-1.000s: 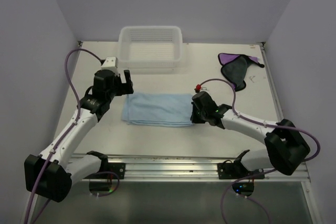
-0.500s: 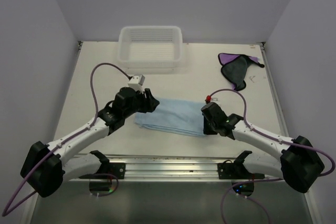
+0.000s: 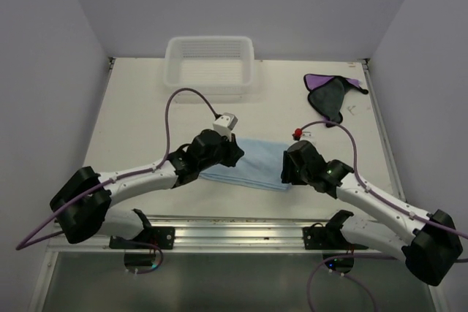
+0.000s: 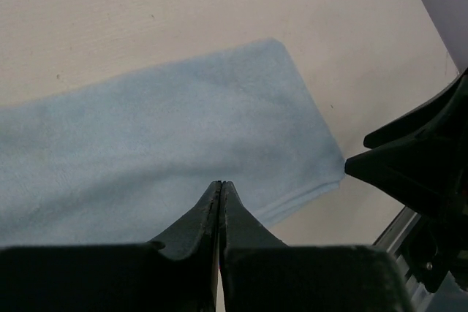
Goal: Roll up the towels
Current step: Fold the towel
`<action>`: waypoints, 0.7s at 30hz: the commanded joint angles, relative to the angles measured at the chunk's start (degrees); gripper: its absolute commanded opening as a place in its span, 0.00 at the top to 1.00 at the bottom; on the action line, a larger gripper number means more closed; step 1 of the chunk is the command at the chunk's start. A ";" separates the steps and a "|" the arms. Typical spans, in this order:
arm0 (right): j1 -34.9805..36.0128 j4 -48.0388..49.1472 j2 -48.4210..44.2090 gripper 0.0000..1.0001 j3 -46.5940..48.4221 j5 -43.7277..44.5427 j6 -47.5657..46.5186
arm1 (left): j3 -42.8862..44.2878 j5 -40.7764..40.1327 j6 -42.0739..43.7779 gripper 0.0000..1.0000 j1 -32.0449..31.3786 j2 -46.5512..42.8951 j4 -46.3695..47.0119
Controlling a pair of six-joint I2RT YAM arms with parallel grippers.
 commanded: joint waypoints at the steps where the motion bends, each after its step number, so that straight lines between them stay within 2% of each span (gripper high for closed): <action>1: -0.39 -3.69 -2.54 0.48 3.11 6.85 1.24 | 3.27 0.72 -0.59 0.97 -0.43 4.30 7.19; 5: -2.66 -2.92 -4.20 0.48 2.24 12.04 4.14 | 5.47 2.04 -0.60 1.00 -3.06 9.32 11.33; 9: -7.06 3.58 -7.02 0.47 -1.54 7.41 3.62 | 7.40 1.86 -0.77 1.00 -6.40 14.15 13.62; 14: -12.07 9.13 -1.86 0.45 -1.28 1.60 1.95 | 10.48 2.21 -0.42 1.00 -7.99 18.55 14.67; 17: -14.09 12.28 0.44 0.53 -0.49 -0.51 1.33 | 12.32 2.39 -0.25 1.00 -8.43 21.45 14.94; 18: -14.45 13.08 2.10 0.60 0.38 -1.12 1.16 | 12.68 2.39 -0.16 1.00 -8.43 22.68 15.29; 20: -15.15 14.49 4.21 0.68 2.39 -1.39 0.54 | 13.38 2.57 -0.25 1.00 -8.51 24.00 15.73; 21: -15.33 14.85 6.40 0.76 3.19 -1.66 0.28 | 13.64 2.57 -0.33 1.00 -8.52 25.32 15.99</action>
